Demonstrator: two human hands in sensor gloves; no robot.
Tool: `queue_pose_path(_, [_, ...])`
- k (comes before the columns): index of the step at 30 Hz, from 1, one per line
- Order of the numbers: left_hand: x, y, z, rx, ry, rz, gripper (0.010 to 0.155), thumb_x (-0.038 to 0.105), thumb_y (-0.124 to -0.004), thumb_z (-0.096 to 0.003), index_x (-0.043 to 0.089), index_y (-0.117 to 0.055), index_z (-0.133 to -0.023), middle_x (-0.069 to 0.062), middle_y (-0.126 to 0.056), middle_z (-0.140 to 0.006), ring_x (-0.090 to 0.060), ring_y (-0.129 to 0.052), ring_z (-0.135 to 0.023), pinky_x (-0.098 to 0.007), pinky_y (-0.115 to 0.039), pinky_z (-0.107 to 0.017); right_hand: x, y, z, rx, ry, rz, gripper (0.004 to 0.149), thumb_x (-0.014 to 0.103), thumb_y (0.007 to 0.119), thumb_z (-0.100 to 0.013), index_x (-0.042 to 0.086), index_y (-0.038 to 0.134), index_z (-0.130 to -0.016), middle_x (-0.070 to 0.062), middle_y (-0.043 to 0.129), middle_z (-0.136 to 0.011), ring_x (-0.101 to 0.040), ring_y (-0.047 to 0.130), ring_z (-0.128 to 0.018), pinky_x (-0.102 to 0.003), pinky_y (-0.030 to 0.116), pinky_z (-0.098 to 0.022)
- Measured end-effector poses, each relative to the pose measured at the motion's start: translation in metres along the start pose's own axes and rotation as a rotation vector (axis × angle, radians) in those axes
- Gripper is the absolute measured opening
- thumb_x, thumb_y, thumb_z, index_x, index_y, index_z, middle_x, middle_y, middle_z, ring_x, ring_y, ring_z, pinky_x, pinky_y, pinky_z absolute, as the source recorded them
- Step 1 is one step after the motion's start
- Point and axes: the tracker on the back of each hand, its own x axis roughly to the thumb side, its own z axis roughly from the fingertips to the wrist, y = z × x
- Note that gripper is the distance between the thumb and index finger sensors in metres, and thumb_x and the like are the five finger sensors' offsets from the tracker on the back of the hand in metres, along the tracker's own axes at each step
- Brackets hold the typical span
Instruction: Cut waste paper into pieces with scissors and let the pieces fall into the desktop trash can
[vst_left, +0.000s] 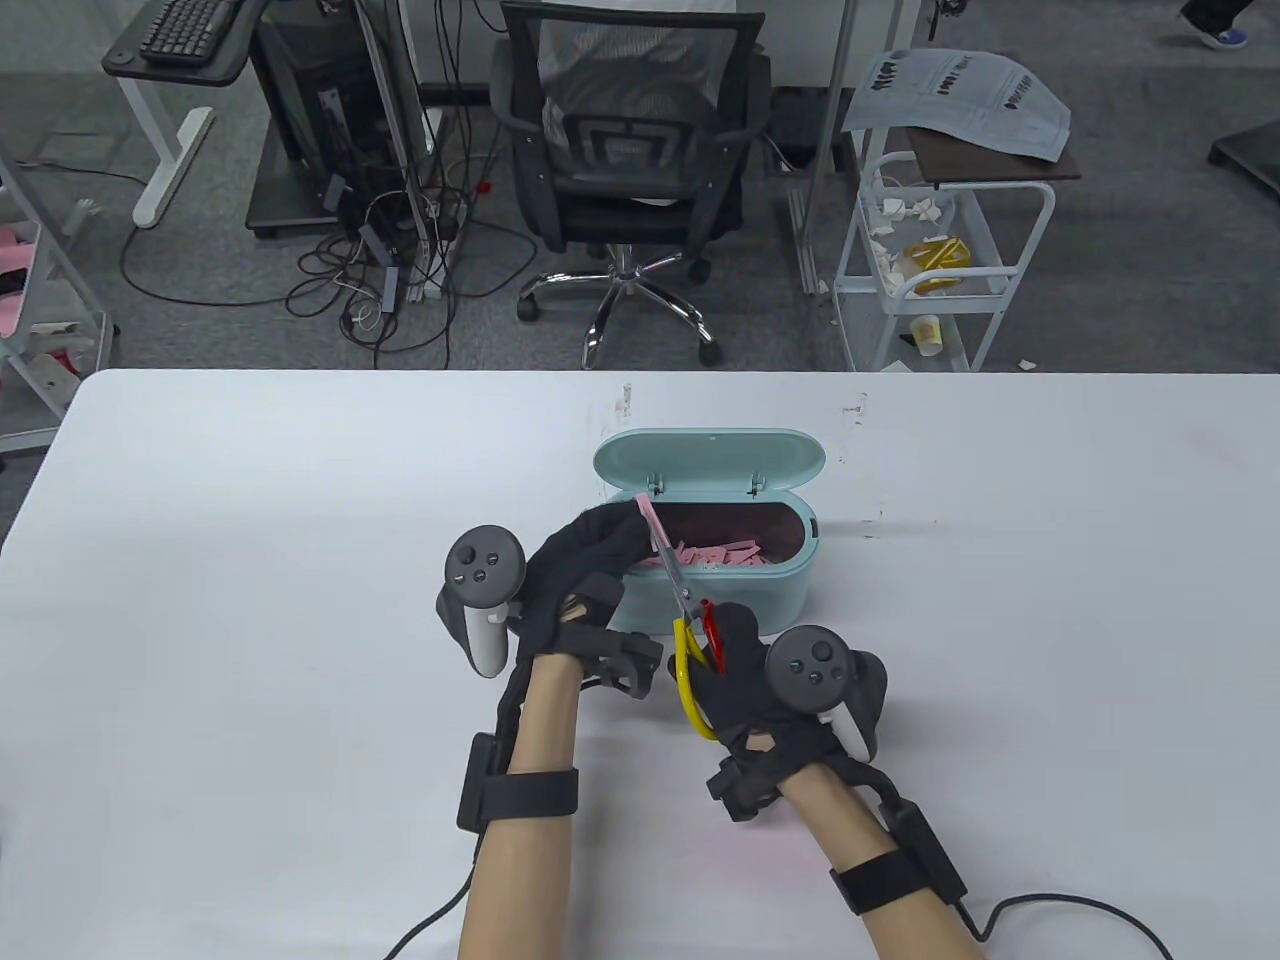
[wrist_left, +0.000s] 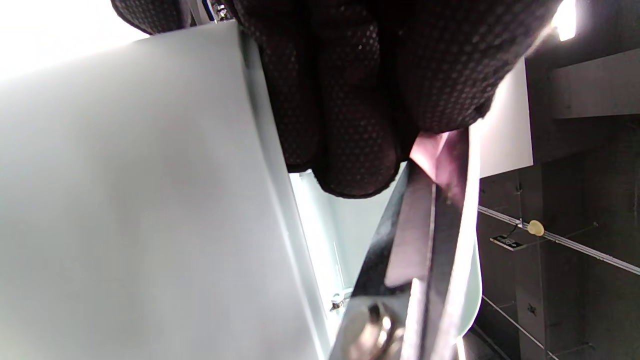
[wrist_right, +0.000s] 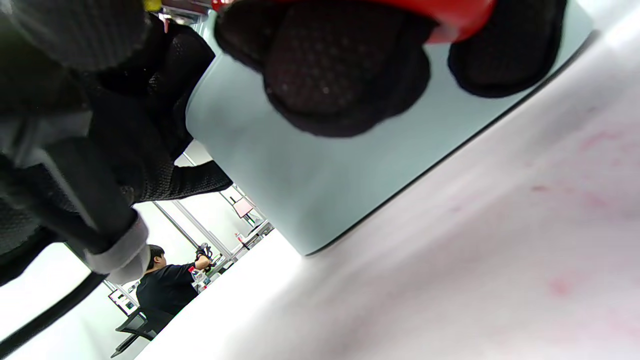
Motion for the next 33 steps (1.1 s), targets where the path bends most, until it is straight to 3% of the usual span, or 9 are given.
queue_pose_path(8, [0.000,0.000,0.000,0.002,0.000,-0.004,0.035,0.047,-0.086,-0.0474,0.032,-0.095,-0.078,0.008,-0.110,-0.066,-0.016,-0.105,-0.066,-0.064,-0.052,-0.074,0.000,-0.003,-0.001,-0.041,-0.017,0.014,0.075,0.060,0.074,-0.035,0.014,0.048,-0.088,0.010,0.088,-0.057,-0.012,0.099,-0.023,-0.055,0.079,-0.048])
queue_pose_path(11, [0.002,-0.001,0.001,0.001,-0.008,-0.036,0.035,0.048,-0.085,-0.0477,0.032,-0.095,-0.077,0.008,-0.110,-0.065,-0.015,-0.105,-0.065,-0.064,-0.053,-0.074,0.001,-0.002,-0.004,0.024,0.000,-0.044,0.080,0.066,0.071,-0.036,0.016,0.044,-0.092,0.005,0.084,-0.066,-0.017,0.097,-0.033,-0.061,0.070,-0.055])
queue_pose_path(15, [0.003,-0.001,0.000,-0.003,-0.013,-0.056,0.035,0.047,-0.085,-0.0474,0.032,-0.096,-0.077,0.008,-0.110,-0.065,-0.015,-0.105,-0.065,-0.063,-0.053,-0.074,0.005,-0.002,-0.008,0.041,0.019,-0.048,0.080,0.067,0.068,-0.038,0.015,0.041,-0.093,0.004,0.082,-0.068,-0.019,0.096,-0.036,-0.062,0.067,-0.056])
queue_pose_path(33, [0.006,-0.003,0.001,0.005,-0.024,-0.112,0.036,0.047,-0.086,-0.0469,0.031,-0.096,-0.078,0.008,-0.110,-0.065,-0.015,-0.105,-0.065,-0.064,-0.053,-0.074,0.000,-0.007,-0.015,0.060,0.047,-0.170,0.074,0.060,0.072,-0.037,0.013,0.049,-0.089,0.008,0.088,-0.059,-0.013,0.099,-0.025,-0.057,0.075,-0.052])
